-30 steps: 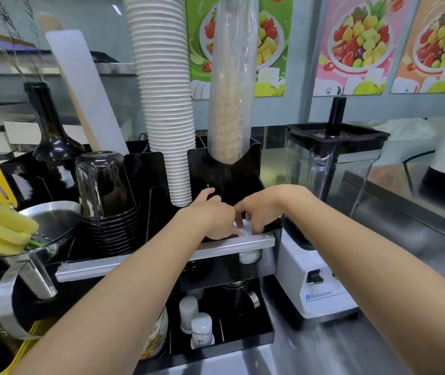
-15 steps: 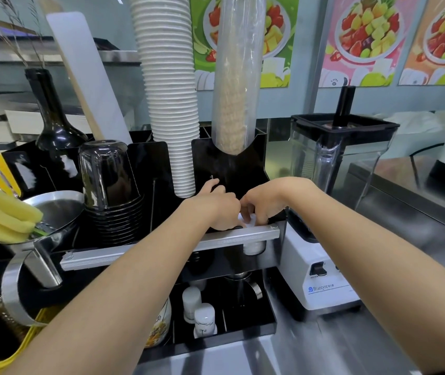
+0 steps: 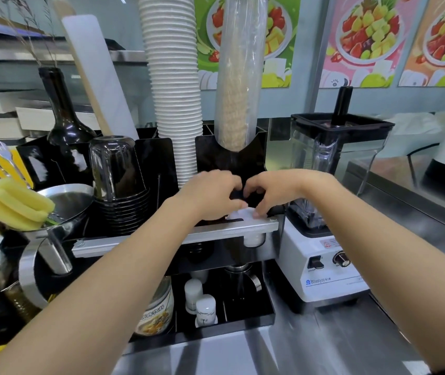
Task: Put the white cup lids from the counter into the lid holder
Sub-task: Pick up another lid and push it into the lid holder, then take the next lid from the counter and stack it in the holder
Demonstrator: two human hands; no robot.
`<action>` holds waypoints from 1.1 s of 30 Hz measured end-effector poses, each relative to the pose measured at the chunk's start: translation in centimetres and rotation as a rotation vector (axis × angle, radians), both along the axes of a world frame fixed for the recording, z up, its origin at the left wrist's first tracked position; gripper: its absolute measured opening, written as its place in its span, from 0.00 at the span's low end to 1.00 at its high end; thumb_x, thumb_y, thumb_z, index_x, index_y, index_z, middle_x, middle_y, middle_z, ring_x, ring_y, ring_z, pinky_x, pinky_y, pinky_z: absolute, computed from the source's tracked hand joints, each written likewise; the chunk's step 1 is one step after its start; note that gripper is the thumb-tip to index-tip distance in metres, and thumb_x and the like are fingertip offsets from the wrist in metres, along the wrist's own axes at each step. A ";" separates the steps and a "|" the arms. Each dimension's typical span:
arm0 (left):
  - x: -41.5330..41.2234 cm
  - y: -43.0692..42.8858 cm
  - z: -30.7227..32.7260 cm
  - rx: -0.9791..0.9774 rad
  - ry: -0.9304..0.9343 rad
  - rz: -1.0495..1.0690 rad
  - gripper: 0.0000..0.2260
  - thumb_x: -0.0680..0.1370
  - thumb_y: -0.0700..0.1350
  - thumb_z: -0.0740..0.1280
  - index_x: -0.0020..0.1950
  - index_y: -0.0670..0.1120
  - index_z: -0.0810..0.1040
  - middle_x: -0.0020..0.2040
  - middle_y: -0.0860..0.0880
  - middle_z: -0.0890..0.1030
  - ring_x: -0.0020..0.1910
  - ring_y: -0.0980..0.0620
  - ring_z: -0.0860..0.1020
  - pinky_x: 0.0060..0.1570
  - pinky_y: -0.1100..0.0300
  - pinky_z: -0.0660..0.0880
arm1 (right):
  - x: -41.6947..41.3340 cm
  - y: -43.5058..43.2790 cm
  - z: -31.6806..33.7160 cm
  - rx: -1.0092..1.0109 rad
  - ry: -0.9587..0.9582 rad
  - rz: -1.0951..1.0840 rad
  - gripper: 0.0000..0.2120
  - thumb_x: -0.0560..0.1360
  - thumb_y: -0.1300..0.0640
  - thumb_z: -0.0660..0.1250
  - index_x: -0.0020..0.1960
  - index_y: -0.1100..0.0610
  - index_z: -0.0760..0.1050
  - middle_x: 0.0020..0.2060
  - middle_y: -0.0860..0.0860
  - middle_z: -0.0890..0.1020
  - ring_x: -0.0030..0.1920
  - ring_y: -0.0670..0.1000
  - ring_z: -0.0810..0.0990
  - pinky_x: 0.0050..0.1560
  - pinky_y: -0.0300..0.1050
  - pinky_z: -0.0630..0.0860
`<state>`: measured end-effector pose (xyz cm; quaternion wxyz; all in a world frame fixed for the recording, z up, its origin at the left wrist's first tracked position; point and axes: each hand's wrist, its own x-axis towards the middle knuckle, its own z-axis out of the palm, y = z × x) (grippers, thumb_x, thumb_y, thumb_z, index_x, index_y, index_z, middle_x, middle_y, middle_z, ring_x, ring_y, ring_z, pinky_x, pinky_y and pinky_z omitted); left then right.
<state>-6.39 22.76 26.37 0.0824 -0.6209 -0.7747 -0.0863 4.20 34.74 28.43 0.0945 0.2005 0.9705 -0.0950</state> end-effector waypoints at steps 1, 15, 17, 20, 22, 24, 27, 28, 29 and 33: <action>0.2 -1.0 0.4 0.060 -0.018 0.007 0.20 0.75 0.57 0.63 0.64 0.49 0.72 0.62 0.49 0.76 0.62 0.48 0.72 0.59 0.51 0.70 | 0.9 -0.3 0.3 0.026 0.096 -0.009 0.26 0.71 0.50 0.69 0.67 0.49 0.67 0.58 0.46 0.73 0.60 0.50 0.72 0.58 0.45 0.68; 5.4 -21.7 -8.1 0.425 -0.246 0.211 0.30 0.71 0.64 0.55 0.68 0.49 0.68 0.68 0.50 0.72 0.68 0.52 0.68 0.66 0.57 0.63 | 8.6 -16.4 -9.8 -0.284 0.785 0.125 0.36 0.71 0.49 0.70 0.73 0.51 0.57 0.71 0.47 0.66 0.69 0.44 0.65 0.67 0.36 0.60; 6.0 -24.0 -10.7 0.400 -0.307 0.265 0.31 0.71 0.65 0.55 0.68 0.49 0.68 0.68 0.51 0.72 0.67 0.52 0.68 0.64 0.59 0.63 | 8.2 -19.1 -13.0 -0.326 0.705 0.158 0.37 0.70 0.46 0.70 0.74 0.51 0.56 0.72 0.47 0.65 0.70 0.45 0.63 0.71 0.45 0.60; 6.8 -26.7 -15.0 0.324 -0.407 0.372 0.30 0.71 0.64 0.57 0.68 0.49 0.68 0.68 0.51 0.72 0.68 0.53 0.68 0.65 0.58 0.64 | 7.6 -22.8 -17.7 -0.363 0.540 0.171 0.39 0.70 0.41 0.68 0.74 0.50 0.53 0.74 0.48 0.61 0.72 0.48 0.60 0.72 0.53 0.59; 7.3 -28.2 -18.0 0.244 -0.488 0.443 0.30 0.72 0.64 0.60 0.69 0.49 0.67 0.69 0.51 0.71 0.68 0.52 0.67 0.65 0.58 0.64 | 7.5 -25.1 -20.6 -0.376 0.399 0.171 0.40 0.70 0.40 0.67 0.75 0.51 0.51 0.74 0.49 0.60 0.73 0.51 0.59 0.72 0.51 0.58; 8.0 -29.8 -20.7 0.174 -0.546 0.480 0.33 0.70 0.66 0.58 0.69 0.49 0.67 0.69 0.50 0.71 0.67 0.52 0.68 0.64 0.58 0.64 | 7.8 -27.3 -23.1 -0.372 0.318 0.181 0.40 0.70 0.41 0.68 0.74 0.54 0.53 0.73 0.51 0.62 0.71 0.53 0.61 0.70 0.49 0.59; 9.3 -31.9 -23.8 0.126 -0.631 0.522 0.30 0.71 0.64 0.61 0.69 0.50 0.67 0.68 0.51 0.72 0.66 0.52 0.70 0.63 0.57 0.66 | 8.3 -30.1 -26.0 -0.373 0.206 0.161 0.40 0.69 0.41 0.68 0.73 0.54 0.54 0.71 0.52 0.65 0.68 0.55 0.65 0.67 0.50 0.62; 9.7 -32.5 -24.6 0.113 -0.658 0.528 0.30 0.71 0.63 0.61 0.68 0.50 0.67 0.66 0.51 0.73 0.65 0.52 0.70 0.62 0.58 0.67 | 8.4 -30.8 -26.8 -0.376 0.182 0.146 0.39 0.68 0.42 0.69 0.72 0.54 0.56 0.69 0.52 0.68 0.66 0.55 0.67 0.65 0.50 0.64; 10.2 -33.1 -25.4 0.098 -0.687 0.531 0.29 0.71 0.63 0.60 0.68 0.50 0.67 0.65 0.52 0.74 0.64 0.52 0.71 0.61 0.59 0.67 | 8.6 -31.5 -27.6 -0.368 0.179 0.140 0.37 0.67 0.41 0.69 0.69 0.52 0.59 0.66 0.51 0.70 0.63 0.55 0.70 0.62 0.49 0.67; 11.8 -34.5 -27.6 0.066 -0.772 0.498 0.27 0.72 0.59 0.63 0.69 0.51 0.66 0.67 0.54 0.72 0.65 0.54 0.69 0.62 0.64 0.62 | 9.2 -32.9 -29.6 -0.303 0.229 0.125 0.34 0.64 0.39 0.67 0.65 0.51 0.63 0.62 0.49 0.73 0.59 0.52 0.72 0.58 0.46 0.68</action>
